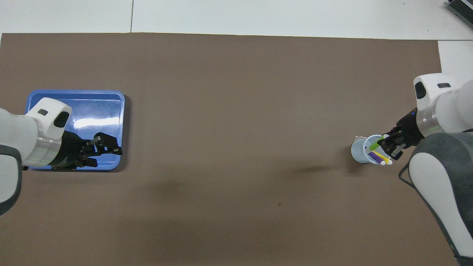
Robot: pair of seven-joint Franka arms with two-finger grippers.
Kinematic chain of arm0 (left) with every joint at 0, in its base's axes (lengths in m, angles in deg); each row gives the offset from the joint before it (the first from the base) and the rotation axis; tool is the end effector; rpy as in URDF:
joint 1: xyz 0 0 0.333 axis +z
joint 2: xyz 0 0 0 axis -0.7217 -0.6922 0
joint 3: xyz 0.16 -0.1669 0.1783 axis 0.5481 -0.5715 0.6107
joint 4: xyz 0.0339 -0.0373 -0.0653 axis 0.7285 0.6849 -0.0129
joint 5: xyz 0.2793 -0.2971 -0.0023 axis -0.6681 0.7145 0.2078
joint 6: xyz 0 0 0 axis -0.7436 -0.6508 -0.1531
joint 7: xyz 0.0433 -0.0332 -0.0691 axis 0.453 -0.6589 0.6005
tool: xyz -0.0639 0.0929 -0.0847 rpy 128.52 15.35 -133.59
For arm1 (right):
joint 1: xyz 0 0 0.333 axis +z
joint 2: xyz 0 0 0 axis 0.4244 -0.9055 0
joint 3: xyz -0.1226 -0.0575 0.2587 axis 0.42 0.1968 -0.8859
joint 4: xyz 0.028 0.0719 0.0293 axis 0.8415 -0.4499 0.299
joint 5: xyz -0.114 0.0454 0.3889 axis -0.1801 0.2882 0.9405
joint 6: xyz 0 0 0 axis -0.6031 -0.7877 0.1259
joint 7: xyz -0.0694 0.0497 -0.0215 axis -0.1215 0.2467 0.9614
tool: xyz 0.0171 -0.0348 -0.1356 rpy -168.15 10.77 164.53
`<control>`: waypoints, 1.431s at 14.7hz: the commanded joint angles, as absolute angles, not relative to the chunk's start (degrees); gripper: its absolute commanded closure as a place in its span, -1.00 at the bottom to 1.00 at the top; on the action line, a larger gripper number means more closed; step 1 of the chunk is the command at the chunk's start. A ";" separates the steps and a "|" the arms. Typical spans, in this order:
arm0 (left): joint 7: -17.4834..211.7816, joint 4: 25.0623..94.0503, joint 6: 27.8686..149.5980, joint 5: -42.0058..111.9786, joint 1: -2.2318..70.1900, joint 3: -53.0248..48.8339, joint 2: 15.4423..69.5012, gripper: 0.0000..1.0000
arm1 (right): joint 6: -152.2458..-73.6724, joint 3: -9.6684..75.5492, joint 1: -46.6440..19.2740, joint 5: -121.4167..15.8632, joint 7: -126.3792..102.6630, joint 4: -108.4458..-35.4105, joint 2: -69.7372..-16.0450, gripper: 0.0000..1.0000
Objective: Transfer and insert pens with both arms
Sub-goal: 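Insert the green pen into the white cup with the right gripper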
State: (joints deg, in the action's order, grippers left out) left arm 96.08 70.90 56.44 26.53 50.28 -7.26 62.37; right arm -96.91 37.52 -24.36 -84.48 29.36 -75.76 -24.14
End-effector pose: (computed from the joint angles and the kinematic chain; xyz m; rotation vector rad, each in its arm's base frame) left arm 0.5083 -0.0700 0.4273 2.8721 0.3972 -0.1725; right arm 0.5528 0.0306 0.4693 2.8099 1.3980 -0.0796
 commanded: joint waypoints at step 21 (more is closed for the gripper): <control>81.00 54.26 51.61 11.96 54.20 -6.80 59.74 -1.00 | -111.64 36.54 -29.33 -85.92 34.64 -88.15 -19.55 -1.00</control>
State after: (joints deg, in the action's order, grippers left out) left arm 80.72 58.95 55.62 13.62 55.75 -7.35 61.46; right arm -111.08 37.18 -28.64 -85.72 35.72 -88.33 -20.21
